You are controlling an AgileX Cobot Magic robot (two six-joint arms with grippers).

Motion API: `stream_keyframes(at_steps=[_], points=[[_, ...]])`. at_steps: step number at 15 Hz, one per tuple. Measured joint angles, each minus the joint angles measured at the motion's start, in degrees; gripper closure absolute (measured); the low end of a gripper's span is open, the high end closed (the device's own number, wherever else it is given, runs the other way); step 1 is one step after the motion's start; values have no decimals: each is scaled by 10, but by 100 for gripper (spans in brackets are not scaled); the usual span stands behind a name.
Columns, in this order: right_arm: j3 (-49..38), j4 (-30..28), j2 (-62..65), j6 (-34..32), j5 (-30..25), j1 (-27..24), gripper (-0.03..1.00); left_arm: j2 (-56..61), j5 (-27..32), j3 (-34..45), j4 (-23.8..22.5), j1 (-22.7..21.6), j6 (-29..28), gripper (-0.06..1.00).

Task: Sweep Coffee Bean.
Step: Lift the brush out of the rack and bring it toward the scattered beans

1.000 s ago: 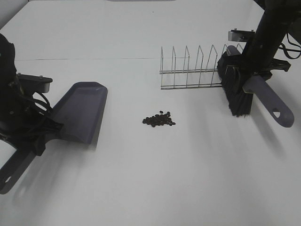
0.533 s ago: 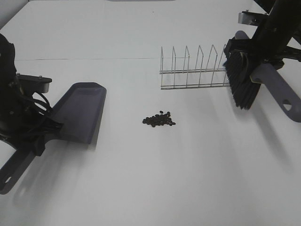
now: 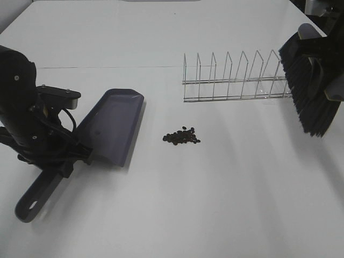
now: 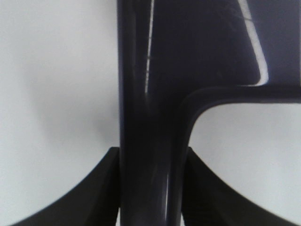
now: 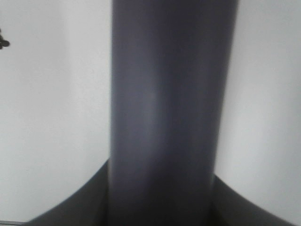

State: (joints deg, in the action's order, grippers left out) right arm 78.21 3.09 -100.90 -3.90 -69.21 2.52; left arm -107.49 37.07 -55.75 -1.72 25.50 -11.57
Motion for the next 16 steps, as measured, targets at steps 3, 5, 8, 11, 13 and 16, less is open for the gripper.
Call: stream_keyframes(at_steps=[3,5,8,11,13,16], points=[[-6,-65,-5,-44,18,63,69,-29,-19,0,-3,1,2,64],[-6,-92,-33,-64,28,97,69,-42,-36,0,-2,1,14,64],[-6,-119,-108,-92,38,118,69,-54,-36,-9,-1,1,40,64],[-6,-170,-143,-137,58,127,69,-58,-36,-12,-1,1,52,64],[-6,-205,-152,-175,76,130,69,-61,-35,-15,0,1,61,64],[10,-222,-166,-184,71,149,69,-62,-36,-15,1,1,67,64]])
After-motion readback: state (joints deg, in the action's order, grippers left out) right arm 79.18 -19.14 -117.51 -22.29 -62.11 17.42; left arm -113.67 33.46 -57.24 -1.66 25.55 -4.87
